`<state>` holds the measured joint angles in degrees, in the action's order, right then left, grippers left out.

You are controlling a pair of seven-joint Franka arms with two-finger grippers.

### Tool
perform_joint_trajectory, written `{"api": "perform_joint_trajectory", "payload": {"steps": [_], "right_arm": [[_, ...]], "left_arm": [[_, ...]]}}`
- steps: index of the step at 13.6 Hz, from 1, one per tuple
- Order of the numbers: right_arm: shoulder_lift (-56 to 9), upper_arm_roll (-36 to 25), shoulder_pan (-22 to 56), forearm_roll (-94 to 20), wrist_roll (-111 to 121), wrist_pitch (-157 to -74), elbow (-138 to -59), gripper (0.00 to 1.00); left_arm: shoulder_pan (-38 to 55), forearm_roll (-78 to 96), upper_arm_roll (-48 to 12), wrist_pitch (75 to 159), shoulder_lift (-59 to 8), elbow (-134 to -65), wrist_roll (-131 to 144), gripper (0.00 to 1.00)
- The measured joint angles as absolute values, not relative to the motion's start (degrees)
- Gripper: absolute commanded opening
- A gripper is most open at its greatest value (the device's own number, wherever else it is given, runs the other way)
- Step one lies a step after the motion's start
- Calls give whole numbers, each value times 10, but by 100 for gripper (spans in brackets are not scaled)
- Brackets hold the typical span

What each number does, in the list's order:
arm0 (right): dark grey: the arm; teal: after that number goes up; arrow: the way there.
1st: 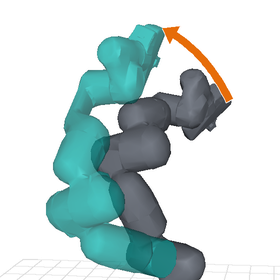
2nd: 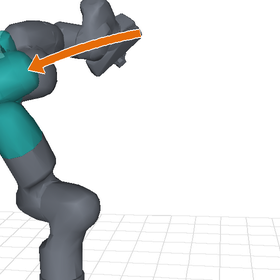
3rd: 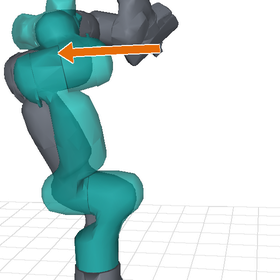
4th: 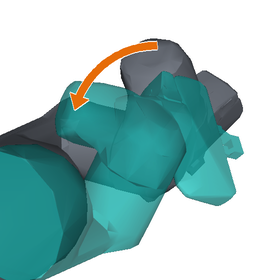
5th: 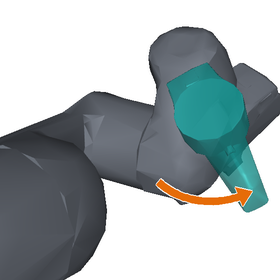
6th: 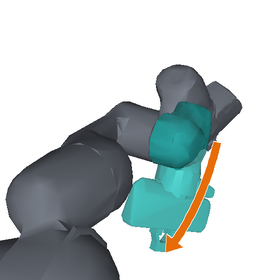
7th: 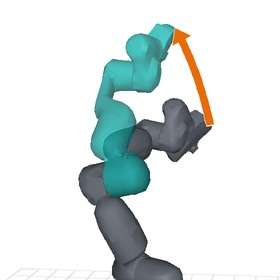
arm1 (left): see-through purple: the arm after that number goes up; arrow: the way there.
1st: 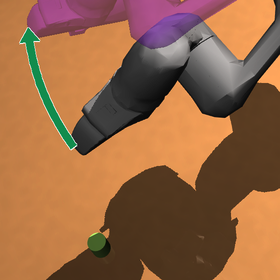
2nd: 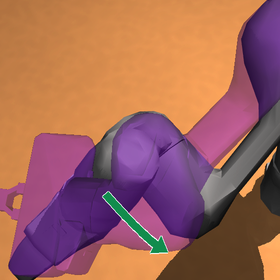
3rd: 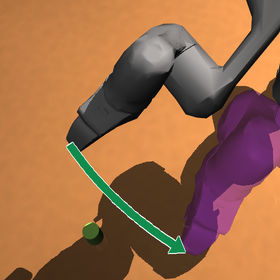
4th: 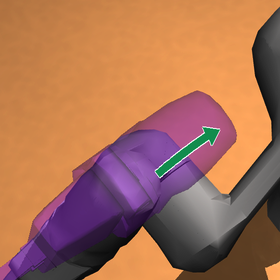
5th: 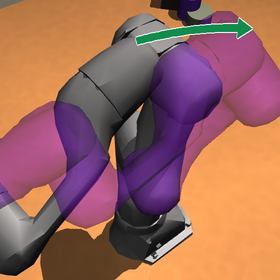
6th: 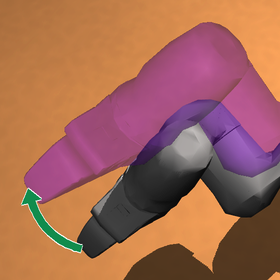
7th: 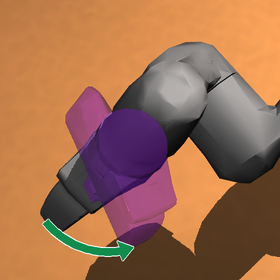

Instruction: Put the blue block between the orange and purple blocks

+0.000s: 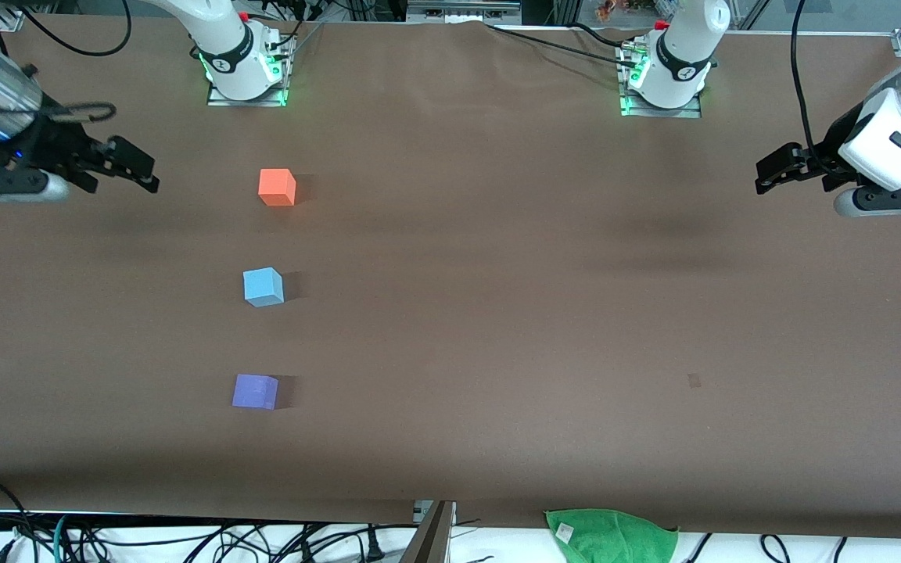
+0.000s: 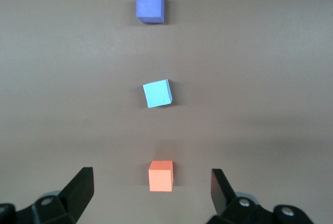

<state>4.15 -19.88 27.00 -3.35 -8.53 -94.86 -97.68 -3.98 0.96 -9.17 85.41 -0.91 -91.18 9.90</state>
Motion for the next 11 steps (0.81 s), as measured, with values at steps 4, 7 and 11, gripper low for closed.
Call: {"api": "perform_joint_trajectory", "payload": {"steps": [4,7,11], "right_arm": [[14,-141,218,-31,-85,-928,-927,99],[-6,-43,117,-31,-85,-923,-922,99],[-8,-38,106,-31,-85,-926,-913,99]], "left_arm": [[-40,10,-92,854,-9,-912,99,100],[-39,10,-93,854,-9,-912,99,100],[-39,10,-93,854,-9,-912,99,100]]}}
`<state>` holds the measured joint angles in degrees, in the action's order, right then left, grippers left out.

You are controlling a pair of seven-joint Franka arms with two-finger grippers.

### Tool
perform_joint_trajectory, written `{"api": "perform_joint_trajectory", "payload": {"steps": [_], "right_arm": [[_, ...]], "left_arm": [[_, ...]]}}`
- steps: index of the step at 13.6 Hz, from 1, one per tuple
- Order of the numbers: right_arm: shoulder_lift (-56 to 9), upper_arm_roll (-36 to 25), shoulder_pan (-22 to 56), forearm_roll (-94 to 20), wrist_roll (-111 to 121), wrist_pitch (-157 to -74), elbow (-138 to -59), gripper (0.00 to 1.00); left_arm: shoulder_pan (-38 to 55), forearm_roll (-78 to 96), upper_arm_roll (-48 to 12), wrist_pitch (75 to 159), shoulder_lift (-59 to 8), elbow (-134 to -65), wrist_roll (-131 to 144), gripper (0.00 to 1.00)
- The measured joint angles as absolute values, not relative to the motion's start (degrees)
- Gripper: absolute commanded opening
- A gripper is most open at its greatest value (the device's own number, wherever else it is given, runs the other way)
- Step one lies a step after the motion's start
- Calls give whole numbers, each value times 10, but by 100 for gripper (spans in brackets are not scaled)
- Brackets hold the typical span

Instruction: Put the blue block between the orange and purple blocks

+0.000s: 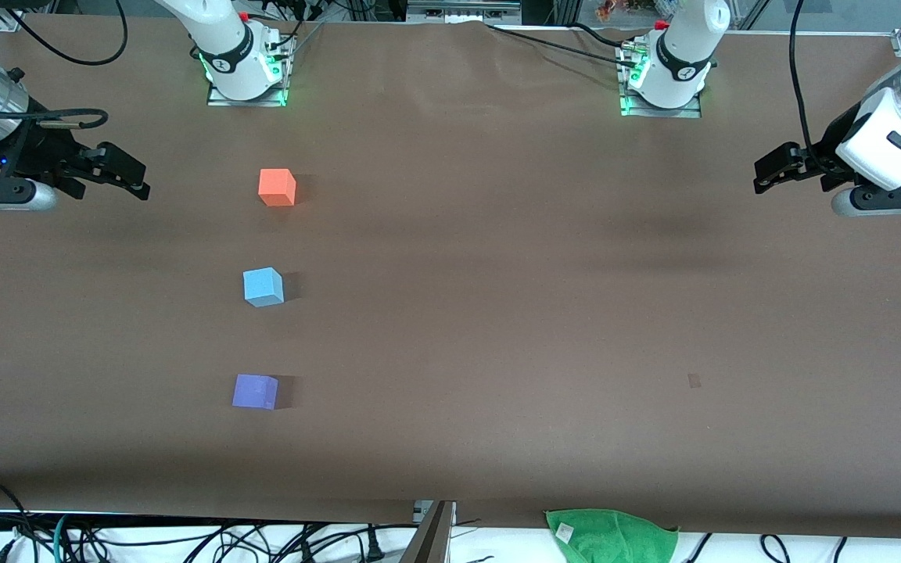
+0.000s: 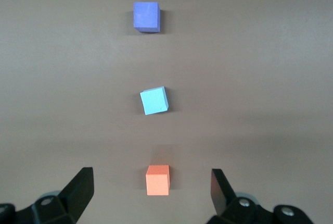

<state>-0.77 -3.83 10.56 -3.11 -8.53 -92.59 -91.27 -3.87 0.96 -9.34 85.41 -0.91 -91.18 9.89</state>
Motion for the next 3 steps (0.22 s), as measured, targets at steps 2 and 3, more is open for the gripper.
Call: {"api": "perform_joint_trajectory", "payload": {"steps": [2,3], "right_arm": [[-8,-38,105,-31,-85,-926,-909,99],[-8,-38,105,-30,-85,-926,-908,100]], "left_arm": [[-38,10,-94,854,-9,-912,99,100],[-38,10,-94,854,-9,-912,99,100]]}}
